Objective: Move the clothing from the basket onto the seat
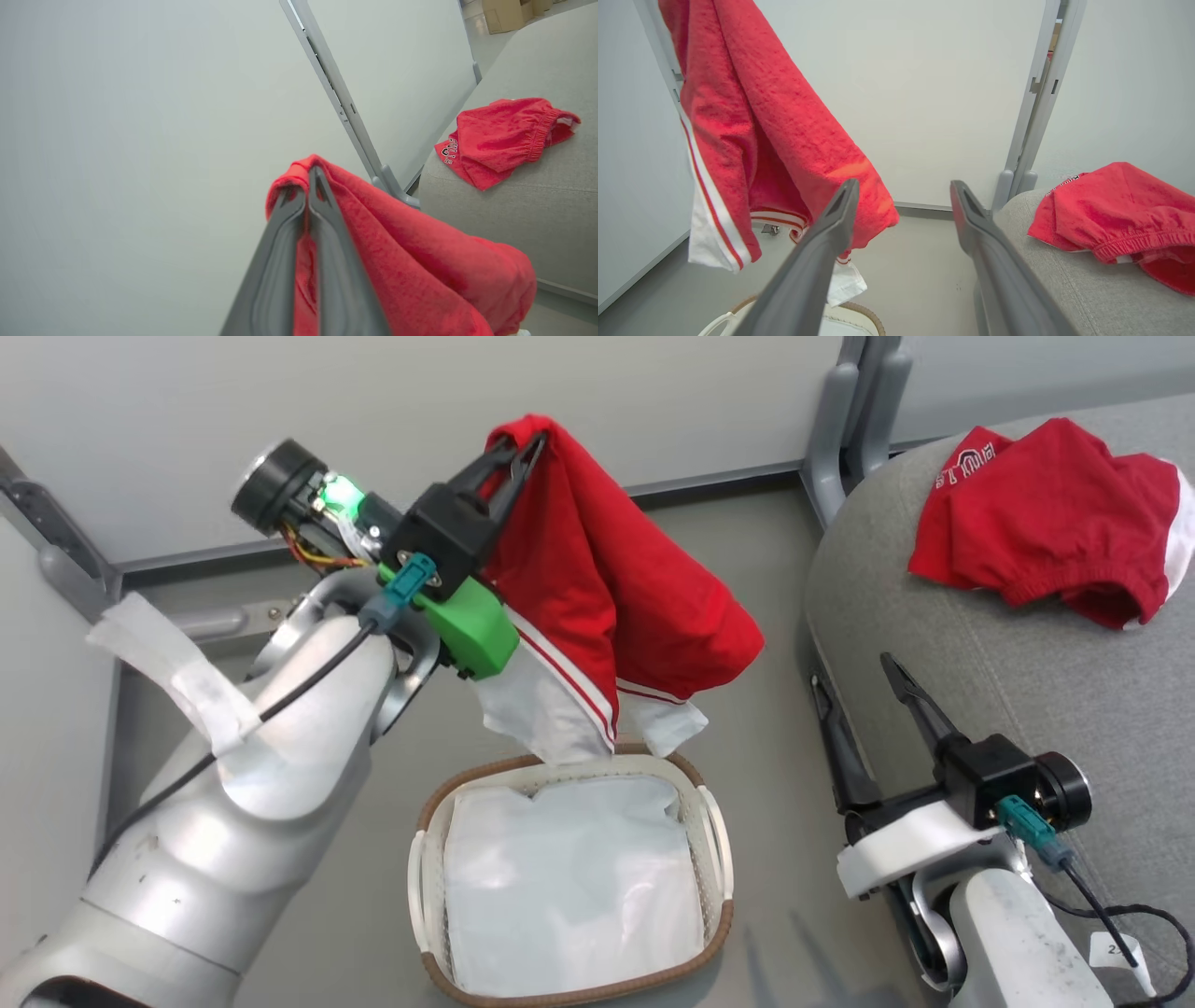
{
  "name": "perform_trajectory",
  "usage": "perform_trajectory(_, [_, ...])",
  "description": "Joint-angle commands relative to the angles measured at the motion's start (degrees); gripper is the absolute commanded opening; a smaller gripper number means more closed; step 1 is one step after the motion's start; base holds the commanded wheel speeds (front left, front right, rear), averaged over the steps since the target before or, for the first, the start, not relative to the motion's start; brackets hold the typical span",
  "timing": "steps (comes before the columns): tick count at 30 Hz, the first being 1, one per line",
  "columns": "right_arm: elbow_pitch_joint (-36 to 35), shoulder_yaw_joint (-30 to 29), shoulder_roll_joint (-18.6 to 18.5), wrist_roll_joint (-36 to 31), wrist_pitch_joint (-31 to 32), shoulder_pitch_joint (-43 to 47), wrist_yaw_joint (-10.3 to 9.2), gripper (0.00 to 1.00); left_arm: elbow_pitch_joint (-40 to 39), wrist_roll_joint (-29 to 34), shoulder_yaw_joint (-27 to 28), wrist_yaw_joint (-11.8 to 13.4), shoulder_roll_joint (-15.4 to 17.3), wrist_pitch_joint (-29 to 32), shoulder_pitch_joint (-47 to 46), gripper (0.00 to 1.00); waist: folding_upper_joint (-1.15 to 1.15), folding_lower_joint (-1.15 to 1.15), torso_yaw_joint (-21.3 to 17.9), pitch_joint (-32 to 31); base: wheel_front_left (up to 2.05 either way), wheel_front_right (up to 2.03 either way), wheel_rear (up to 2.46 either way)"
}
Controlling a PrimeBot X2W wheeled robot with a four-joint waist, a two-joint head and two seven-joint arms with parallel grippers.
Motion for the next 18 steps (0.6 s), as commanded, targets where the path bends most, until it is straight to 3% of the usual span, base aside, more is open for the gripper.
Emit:
perform_trajectory(1, [0.17, 0.55, -0.23, -0.20, -0.14, -0.86, -0.06, 1.00, -1.04, -0.68, 0.32, -0.10, 0.51, 0.50, -1.71, 0.00, 0.00, 0.01, 0.09, -1.89, 0.00, 0.00, 0.00])
perform_trajectory(18, [3.61, 10.05, -0.22, -0.69, -0.13, -4.96, -0.06, 1.00, -6.08, -2.91, -0.57, 0.07, 0.21, 4.14, -4.63, 0.00, 0.00, 0.01, 1.03, -4.53, 0.00, 0.00, 0.00])
